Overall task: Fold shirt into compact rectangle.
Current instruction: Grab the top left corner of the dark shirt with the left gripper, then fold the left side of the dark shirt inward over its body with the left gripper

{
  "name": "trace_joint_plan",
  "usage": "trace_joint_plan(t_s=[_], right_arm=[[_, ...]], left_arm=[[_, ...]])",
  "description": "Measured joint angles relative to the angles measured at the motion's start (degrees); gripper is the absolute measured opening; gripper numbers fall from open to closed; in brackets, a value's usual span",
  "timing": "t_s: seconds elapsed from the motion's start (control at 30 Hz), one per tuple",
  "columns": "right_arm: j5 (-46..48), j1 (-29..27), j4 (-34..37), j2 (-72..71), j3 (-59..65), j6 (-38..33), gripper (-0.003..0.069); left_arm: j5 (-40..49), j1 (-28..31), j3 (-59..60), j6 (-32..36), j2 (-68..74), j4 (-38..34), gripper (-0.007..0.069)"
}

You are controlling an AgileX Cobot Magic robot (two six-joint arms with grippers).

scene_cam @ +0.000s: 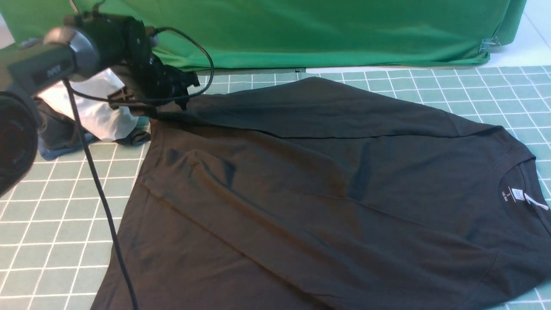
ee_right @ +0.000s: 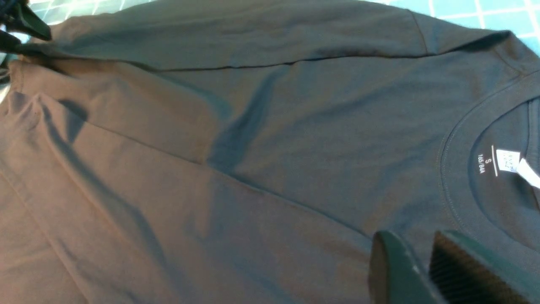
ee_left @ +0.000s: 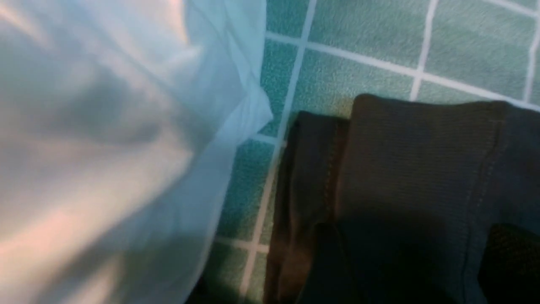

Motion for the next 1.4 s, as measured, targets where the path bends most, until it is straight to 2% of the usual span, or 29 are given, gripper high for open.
trace_joint_plan(t_s=[0.17, 0.3, 0.4, 0.43, 0.47, 0.53, 0.87, 1.1, 1.17, 1.27, 1.37, 1.4], right_arm=[[0.0, 0.0, 0.0, 0.0, 0.0, 0.0, 0.0135], [0.0, 0.0, 0.0, 0.0, 0.0, 0.0, 0.0139], [0.0, 0.0, 0.0, 0.0, 0.0, 0.0, 0.0141], [0.0, 0.0, 0.0, 0.0, 0.0, 0.0, 0.0141], [0.0, 0.0, 0.0, 0.0, 0.0, 0.0, 0.0142], [0.0, 0.0, 0.0, 0.0, 0.0, 0.0, 0.0143], [0.1, 0.0, -0.2, 0.0, 0.0, 0.0, 0.0146], [0.5, 0.0, -1.8, 2.6, -0.8, 0.1, 0.0140], [1.2, 0.0, -2.4, 4.0, -1.9, 0.1, 0.0121], [2.2, 0.0, -3.8, 6.6, -4.7, 0.1, 0.0046], [2.4, 0.0, -4.8, 8.1, -6.5, 0.0, 0.0029], [2.4, 0.0, -5.3, 9.2, -7.5, 0.0, 0.0026]], left_arm=[[-0.9, 0.0, 0.0, 0.2, 1.4, -1.5, 0.0403], [-1.3, 0.0, -0.1, 1.3, 1.6, -1.6, 0.0278], [-1.4, 0.0, -0.1, 3.3, 1.6, -1.6, 0.0103], [-1.4, 0.0, -0.1, 3.3, 1.6, -1.6, 0.0103], [-1.4, 0.0, -0.1, 4.5, 1.6, -1.9, 0.0048], [-1.3, 0.0, -0.1, 4.9, 1.3, -2.0, 0.0024], [0.7, 0.0, -0.1, 8.1, -3.6, -2.3, 0.0016], [9.7, 0.0, -0.1, 12.6, -9.6, -2.9, 0.0016], [12.9, 0.0, -0.1, 13.2, -11.1, -3.0, 0.0016], [15.2, 0.0, 2.2, 13.5, -13.9, -3.1, 0.0016], [14.3, -0.4, 6.7, 13.7, -16.9, -3.1, 0.0016], [12.8, -0.7, 11.5, 13.7, -19.0, -3.4, 0.0016]])
